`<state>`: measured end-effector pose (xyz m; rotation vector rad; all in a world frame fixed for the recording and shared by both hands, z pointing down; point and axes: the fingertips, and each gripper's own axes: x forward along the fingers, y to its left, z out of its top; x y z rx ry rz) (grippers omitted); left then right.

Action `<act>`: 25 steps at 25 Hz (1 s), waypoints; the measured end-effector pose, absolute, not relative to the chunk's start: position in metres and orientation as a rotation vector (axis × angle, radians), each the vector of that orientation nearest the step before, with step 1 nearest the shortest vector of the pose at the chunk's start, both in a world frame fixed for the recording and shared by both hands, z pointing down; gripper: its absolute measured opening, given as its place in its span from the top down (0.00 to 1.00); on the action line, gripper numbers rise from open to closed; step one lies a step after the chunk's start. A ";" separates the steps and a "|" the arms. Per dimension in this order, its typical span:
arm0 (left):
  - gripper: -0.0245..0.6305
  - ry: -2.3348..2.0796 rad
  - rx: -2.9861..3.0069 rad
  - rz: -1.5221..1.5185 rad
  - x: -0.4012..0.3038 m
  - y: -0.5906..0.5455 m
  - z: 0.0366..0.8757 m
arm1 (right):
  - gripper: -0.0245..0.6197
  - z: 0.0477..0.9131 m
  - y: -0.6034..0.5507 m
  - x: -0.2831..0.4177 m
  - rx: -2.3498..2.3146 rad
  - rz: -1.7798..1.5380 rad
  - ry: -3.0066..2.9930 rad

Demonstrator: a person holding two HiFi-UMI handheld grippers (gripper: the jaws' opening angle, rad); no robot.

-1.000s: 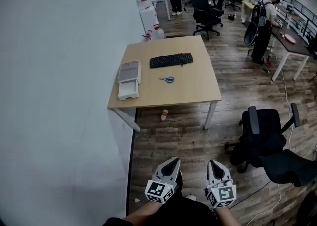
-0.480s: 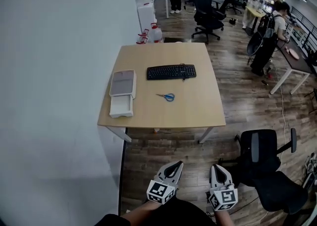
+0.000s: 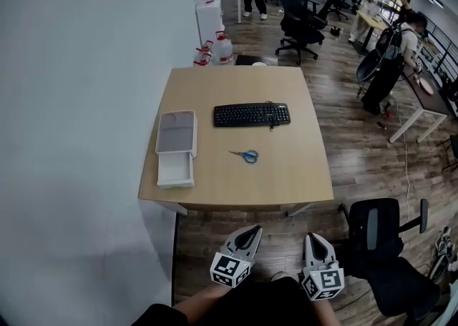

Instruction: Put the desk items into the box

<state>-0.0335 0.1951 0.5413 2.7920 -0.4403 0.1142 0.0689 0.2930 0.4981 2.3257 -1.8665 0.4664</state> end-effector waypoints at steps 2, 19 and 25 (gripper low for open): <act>0.93 -0.439 2.794 0.118 -0.032 0.186 0.546 | 0.87 0.501 0.283 0.072 2.323 0.468 -1.871; 0.93 -0.591 2.785 0.272 0.007 0.071 0.589 | 0.87 0.524 0.164 0.128 2.250 0.485 -2.011; 0.93 -0.624 2.769 0.410 0.044 0.014 0.615 | 0.87 0.537 0.105 0.179 2.214 0.542 -2.040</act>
